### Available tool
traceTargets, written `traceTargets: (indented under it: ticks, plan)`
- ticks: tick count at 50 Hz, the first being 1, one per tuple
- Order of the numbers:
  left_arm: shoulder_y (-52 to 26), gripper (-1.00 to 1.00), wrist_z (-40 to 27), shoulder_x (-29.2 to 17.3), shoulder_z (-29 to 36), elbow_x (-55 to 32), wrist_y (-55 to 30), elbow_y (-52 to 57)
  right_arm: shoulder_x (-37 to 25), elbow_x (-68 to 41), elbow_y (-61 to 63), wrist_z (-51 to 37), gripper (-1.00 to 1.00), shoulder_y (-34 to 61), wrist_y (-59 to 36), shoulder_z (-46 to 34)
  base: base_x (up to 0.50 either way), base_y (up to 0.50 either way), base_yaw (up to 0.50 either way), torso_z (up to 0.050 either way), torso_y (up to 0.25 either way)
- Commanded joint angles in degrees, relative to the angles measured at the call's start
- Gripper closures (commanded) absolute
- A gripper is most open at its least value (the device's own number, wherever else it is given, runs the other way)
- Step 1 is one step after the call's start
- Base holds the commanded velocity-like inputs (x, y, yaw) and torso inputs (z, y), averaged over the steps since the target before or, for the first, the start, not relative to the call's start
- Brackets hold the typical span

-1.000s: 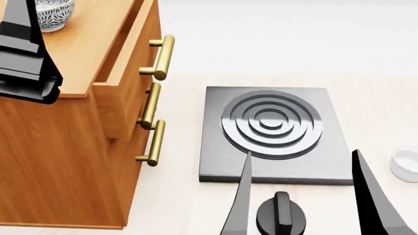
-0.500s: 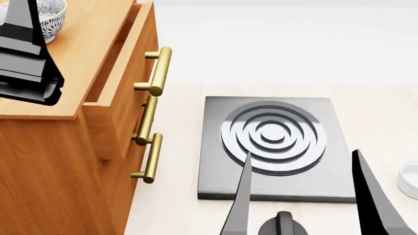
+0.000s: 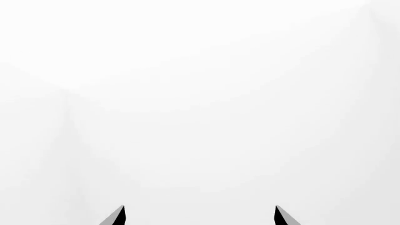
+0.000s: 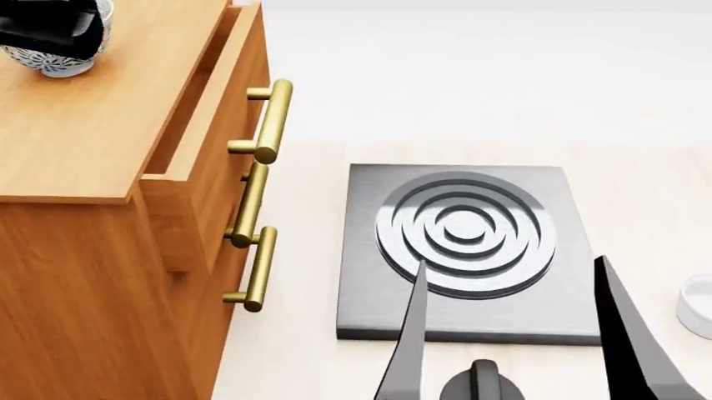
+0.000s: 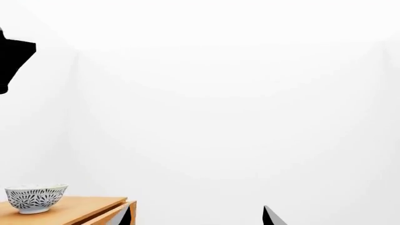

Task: Pick the akita bowl on the wooden cabinet and place it on the plate.

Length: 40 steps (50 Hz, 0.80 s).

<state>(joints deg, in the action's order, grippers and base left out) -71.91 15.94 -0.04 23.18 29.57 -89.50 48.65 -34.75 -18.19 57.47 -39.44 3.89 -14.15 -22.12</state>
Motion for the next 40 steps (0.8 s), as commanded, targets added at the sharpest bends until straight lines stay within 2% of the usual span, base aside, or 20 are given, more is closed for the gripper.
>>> traceTargets:
  ticks: [1,2,8,12,15,20,27,31,34,37,40]
  plan:
    - [-7.3,-1.0,-5.0,-0.1,-1.7,-7.7,-0.4,-9.8,-0.5,-0.5,-0.6,-0.4,-1.0,0.0,0.4,0.2,0.0,0.0,0.0,0.0,0.0]
    - [-8.4,-1.0,-6.0,0.0,-4.8,-12.6,-0.5,-12.0,-0.6,-0.6,-0.3,-0.5,-1.0,0.0,0.4,0.4,0.0,0.0,0.0,0.0,0.0]
    - [-12.7,-1.0,-9.5,-0.7,-7.6,-18.0,4.8,-20.4,-0.7,-0.1,0.0,-0.8,-1.0,0.0,0.3,-0.1,0.0,0.0,0.0,0.0,0.0]
    - [-17.9,-1.0,-10.1,-1.1,-8.5,-21.6,10.8,-33.1,-0.9,-0.4,-0.2,-0.9,-1.0,0.1,0.3,0.0,0.0,0.0,0.0,0.0,0.0]
    - [-22.2,-1.0,-12.9,-0.3,-11.9,-24.3,16.7,-43.2,-1.0,-0.5,-0.3,-1.0,-1.0,0.0,0.6,0.1,0.0,0.0,0.0,0.0,0.0]
    - [-27.0,-1.0,-15.1,-0.8,-10.5,-26.4,23.5,-56.0,-1.4,-0.6,0.0,-1.4,-1.0,-0.2,0.6,0.4,0.0,0.0,0.0,0.0,0.0]
    - [-34.0,-1.0,-15.9,-0.9,-10.2,-29.1,28.8,-72.7,-1.5,-0.6,-0.8,-1.2,-1.0,-0.1,1.0,0.1,0.0,0.0,0.0,0.0,0.0]
    - [-39.7,-1.0,-15.8,-0.4,-10.3,-31.9,33.8,-87.5,-1.5,-0.7,-1.7,-1.0,-1.0,0.1,1.3,0.1,0.0,0.0,0.0,0.0,0.0]
    - [-44.0,-1.0,-15.5,-0.1,-8.0,-35.7,40.0,-99.9,-1.4,-0.9,-2.2,-1.0,-1.0,0.1,1.6,0.1,0.0,0.0,0.0,0.0,0.0]
    - [-50.7,-1.0,-18.4,0.0,2.8,-46.5,47.7,-117.5,-1.6,-1.2,-2.8,-0.9,-1.0,-0.2,2.1,0.5,0.0,0.0,0.0,0.0,0.0]
    - [-53.3,-1.0,-18.4,0.0,13.4,-58.1,48.2,-123.2,-1.6,-1.3,-3.1,-0.9,-1.0,-0.2,2.2,0.5,0.0,0.0,0.0,0.0,0.0]
